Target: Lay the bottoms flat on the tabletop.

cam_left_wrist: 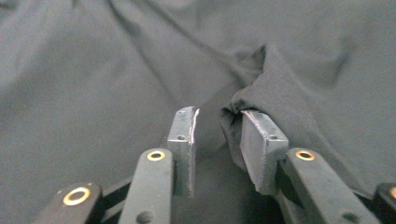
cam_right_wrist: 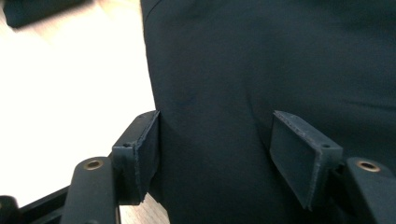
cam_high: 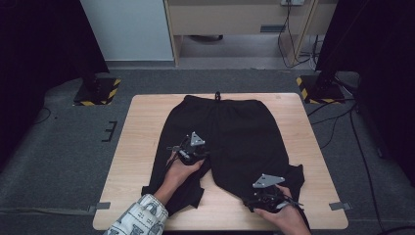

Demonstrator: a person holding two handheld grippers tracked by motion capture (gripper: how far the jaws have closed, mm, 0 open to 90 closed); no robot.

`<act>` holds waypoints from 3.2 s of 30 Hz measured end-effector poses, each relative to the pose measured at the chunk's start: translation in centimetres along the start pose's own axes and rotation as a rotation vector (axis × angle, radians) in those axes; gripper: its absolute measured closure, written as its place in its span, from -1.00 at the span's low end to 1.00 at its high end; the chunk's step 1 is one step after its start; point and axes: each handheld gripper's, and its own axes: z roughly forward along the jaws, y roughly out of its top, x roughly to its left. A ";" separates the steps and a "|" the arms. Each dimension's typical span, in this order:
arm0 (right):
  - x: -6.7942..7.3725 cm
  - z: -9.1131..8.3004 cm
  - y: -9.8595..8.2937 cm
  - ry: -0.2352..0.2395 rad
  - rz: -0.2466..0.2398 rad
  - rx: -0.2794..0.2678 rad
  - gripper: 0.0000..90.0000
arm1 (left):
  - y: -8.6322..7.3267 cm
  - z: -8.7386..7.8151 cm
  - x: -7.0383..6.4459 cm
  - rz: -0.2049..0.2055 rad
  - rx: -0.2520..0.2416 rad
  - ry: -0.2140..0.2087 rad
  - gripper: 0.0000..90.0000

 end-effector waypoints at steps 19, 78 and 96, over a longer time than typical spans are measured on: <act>-10.3 -7.6 -5.2 -0.286 0.280 -0.138 -0.04 | 1.6 -3.0 -1.0 0.005 -0.098 0.009 0.08; -11.3 -4.7 -3.0 -0.130 0.264 -0.069 1.00 | 1.0 -0.5 -4.4 0.100 -0.068 -0.064 0.03; -18.2 -0.9 2.6 -0.245 0.380 -0.119 0.99 | 0.8 -0.1 -5.8 0.146 -0.065 -0.114 -0.03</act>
